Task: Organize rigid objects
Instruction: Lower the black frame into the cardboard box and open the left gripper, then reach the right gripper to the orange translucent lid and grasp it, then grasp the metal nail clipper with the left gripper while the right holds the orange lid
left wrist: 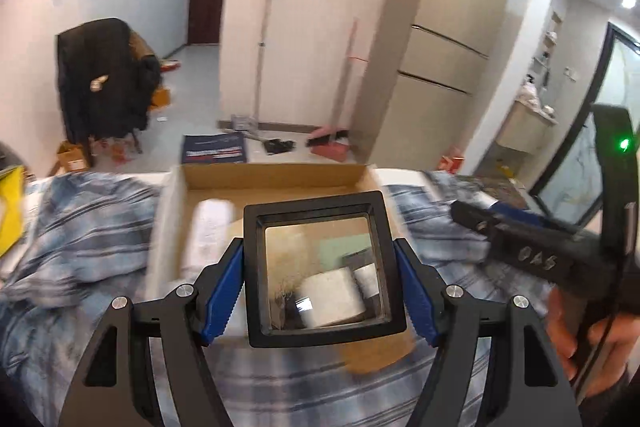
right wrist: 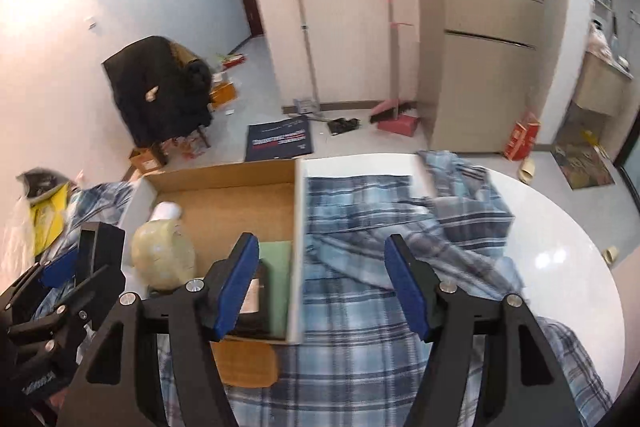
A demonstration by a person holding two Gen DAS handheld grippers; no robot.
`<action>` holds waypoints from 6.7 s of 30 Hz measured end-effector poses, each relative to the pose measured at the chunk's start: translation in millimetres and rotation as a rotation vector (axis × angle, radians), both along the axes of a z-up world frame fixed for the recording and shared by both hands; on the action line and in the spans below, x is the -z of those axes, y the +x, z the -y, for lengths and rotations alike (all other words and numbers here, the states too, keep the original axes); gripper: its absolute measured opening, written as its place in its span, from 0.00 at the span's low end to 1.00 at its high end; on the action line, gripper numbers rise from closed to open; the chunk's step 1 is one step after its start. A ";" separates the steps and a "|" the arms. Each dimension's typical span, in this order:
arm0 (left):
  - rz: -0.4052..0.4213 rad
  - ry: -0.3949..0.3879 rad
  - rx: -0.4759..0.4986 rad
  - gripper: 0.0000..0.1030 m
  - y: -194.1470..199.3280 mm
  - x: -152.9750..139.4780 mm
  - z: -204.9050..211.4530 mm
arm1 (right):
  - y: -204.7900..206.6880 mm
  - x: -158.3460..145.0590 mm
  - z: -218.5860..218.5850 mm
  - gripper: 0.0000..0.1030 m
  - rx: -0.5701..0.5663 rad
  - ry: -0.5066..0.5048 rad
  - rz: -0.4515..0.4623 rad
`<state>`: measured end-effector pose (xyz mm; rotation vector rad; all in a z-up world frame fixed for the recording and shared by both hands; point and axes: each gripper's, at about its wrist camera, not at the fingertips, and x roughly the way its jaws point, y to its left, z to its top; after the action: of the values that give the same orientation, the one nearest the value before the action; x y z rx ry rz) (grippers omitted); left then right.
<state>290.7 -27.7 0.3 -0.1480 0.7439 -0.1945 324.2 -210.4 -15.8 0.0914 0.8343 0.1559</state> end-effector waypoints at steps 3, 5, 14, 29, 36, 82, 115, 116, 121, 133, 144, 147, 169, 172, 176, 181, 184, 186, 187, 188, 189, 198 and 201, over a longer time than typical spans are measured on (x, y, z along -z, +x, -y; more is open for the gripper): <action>-0.037 0.003 0.022 0.72 27.3 1.1 21.8 | 5.6 1.9 13.9 0.62 0.050 -0.035 0.006; -0.059 0.023 0.007 0.72 44.6 6.7 31.4 | 10.9 5.8 22.0 0.62 0.091 -0.095 0.011; -0.164 0.161 0.019 0.72 109.0 45.3 61.4 | 32.1 26.6 56.2 0.62 0.164 -0.110 -0.052; -0.131 0.190 -0.034 0.87 123.9 53.0 70.6 | 34.4 29.9 58.2 0.62 0.168 -0.120 -0.049; 0.071 0.156 -0.030 0.87 88.8 5.8 52.9 | 24.8 15.7 52.7 0.62 0.154 -0.111 -0.011; 0.382 0.066 -0.208 1.00 -111.6 1.9 -99.0 | -81.5 28.9 -61.1 0.88 -0.068 -0.057 0.074; 0.277 0.058 -0.175 1.00 -91.8 28.9 -95.8 | -73.1 75.2 -90.2 0.58 -0.206 -0.161 -0.111; 0.252 0.034 -0.183 1.00 -88.2 31.0 -100.6 | -74.1 70.5 -88.7 0.58 -0.217 -0.160 -0.108; 0.112 -0.087 -0.202 0.97 -72.5 45.1 -119.5 | -90.6 52.1 -68.2 0.59 -0.229 -0.221 -0.061; -0.136 0.019 -0.180 0.35 -50.2 75.7 -102.8 | -94.0 58.1 -25.8 0.59 -0.166 -0.100 -0.028; -0.244 0.024 -0.171 0.25 -46.8 90.3 -95.3 | -96.4 62.3 -25.7 0.59 -0.208 -0.102 -0.025; -0.251 0.022 -0.165 0.25 -46.6 90.8 -94.4 | -94.4 64.7 -24.9 0.59 -0.203 -0.103 -0.036; -0.278 0.089 -0.125 0.02 -46.9 87.3 -81.0 | -94.0 63.0 -19.7 0.59 -0.184 -0.101 -0.027; -0.273 0.094 -0.123 0.02 -46.2 87.5 -79.3 | -94.1 62.6 -19.1 0.59 -0.185 -0.099 -0.029; -0.285 0.124 -0.134 0.03 -45.2 90.0 -78.0 | -94.7 61.9 -19.6 0.59 -0.185 -0.099 -0.026; -0.286 0.136 -0.133 0.03 -45.2 89.8 -76.9 | -94.2 62.0 -19.1 0.59 -0.182 -0.090 -0.034; -0.290 0.135 -0.135 0.03 -45.0 89.3 -77.9 | -94.4 61.7 -19.6 0.59 -0.184 -0.089 -0.033; -0.288 0.146 -0.142 0.03 -44.5 89.2 -77.6 | -94.5 61.8 -20.0 0.59 -0.186 -0.089 -0.033; -0.286 0.165 -0.151 0.03 -44.7 89.0 -76.9 | -94.6 61.9 -20.2 0.59 -0.187 -0.090 -0.032; -0.286 0.175 -0.151 0.03 -44.7 89.5 -75.8 | -94.6 61.9 -20.2 0.59 -0.186 -0.089 -0.033; -0.286 0.180 -0.148 0.03 -44.3 89.6 -75.2 | -94.5 61.9 -20.1 0.59 -0.182 -0.089 -0.033; -0.297 0.171 -0.147 0.25 -43.7 91.9 -78.1 | -94.2 63.0 -19.5 0.59 -0.183 -0.084 -0.041; -0.299 0.178 -0.143 0.25 -43.5 92.7 -75.6 | -93.7 63.4 -19.0 0.59 -0.183 -0.082 -0.045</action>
<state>247.2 47.9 -92.4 -0.0604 1.0403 0.0319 230.5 -191.4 -79.1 -0.0588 0.8931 0.2923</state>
